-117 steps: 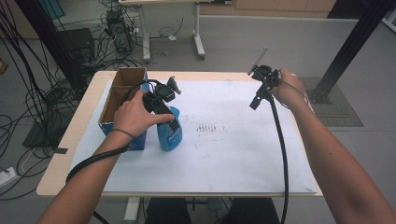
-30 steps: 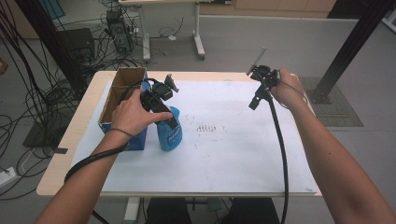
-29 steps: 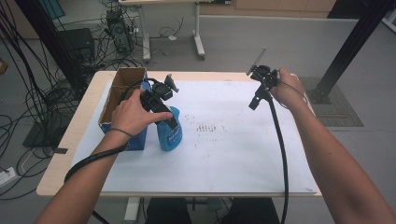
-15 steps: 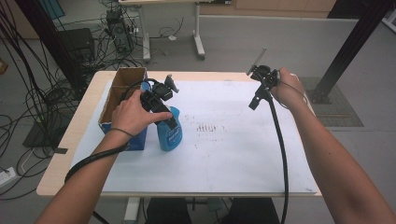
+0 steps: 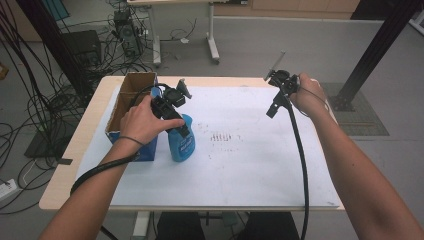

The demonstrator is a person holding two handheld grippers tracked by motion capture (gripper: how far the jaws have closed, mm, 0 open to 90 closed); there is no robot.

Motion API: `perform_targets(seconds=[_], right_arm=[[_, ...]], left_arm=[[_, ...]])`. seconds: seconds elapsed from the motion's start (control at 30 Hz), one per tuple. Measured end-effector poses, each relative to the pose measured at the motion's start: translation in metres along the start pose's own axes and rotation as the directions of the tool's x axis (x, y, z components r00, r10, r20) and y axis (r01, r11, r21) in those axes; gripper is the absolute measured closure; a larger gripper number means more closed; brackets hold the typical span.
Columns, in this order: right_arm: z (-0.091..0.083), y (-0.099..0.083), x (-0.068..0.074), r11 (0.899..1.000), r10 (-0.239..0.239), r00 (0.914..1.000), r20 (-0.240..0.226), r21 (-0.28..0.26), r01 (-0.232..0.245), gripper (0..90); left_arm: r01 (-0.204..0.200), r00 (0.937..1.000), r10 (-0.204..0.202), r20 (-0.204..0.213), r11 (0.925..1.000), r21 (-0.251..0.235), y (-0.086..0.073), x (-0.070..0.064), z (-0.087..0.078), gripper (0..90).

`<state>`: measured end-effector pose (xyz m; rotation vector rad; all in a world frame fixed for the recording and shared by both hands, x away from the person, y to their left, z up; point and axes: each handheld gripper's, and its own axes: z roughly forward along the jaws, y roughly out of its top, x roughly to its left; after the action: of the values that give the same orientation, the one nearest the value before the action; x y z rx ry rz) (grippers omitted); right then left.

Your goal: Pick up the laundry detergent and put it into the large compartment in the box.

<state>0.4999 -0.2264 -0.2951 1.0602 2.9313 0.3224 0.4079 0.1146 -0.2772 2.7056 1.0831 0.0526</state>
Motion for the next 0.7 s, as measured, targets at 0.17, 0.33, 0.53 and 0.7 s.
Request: perform_targets(seconds=[0.17,0.33,0.53,0.7], right_arm=[[0.0004,0.0,-0.0004,1.0,0.001,1.0,-0.002,0.002,-0.001,5.4],[0.0005,-0.0006,-0.0014,1.0,0.001,1.0,-0.003,0.001,-0.001,5.5],[0.0003,-0.0016,-0.0024,1.0,0.004,1.0,-0.004,0.0,-0.004,5.5],[0.0006,-0.0021,-0.0029,1.0,0.007,1.0,-0.006,0.003,-0.007,5.5]], left_arm=[[0.004,1.0,-0.004,-0.002,1.0,0.004,0.001,0.0,0.0003,25.8],[0.005,1.0,-0.005,-0.003,1.0,0.007,0.0025,0.0002,0.0003,27.6],[0.004,1.0,-0.004,-0.003,0.9999,0.01,0.0037,0.0007,-0.0004,29.5],[0.01,0.9999,-0.01,-0.009,0.9999,0.009,0.0037,0.0006,-0.0008,32.1]])
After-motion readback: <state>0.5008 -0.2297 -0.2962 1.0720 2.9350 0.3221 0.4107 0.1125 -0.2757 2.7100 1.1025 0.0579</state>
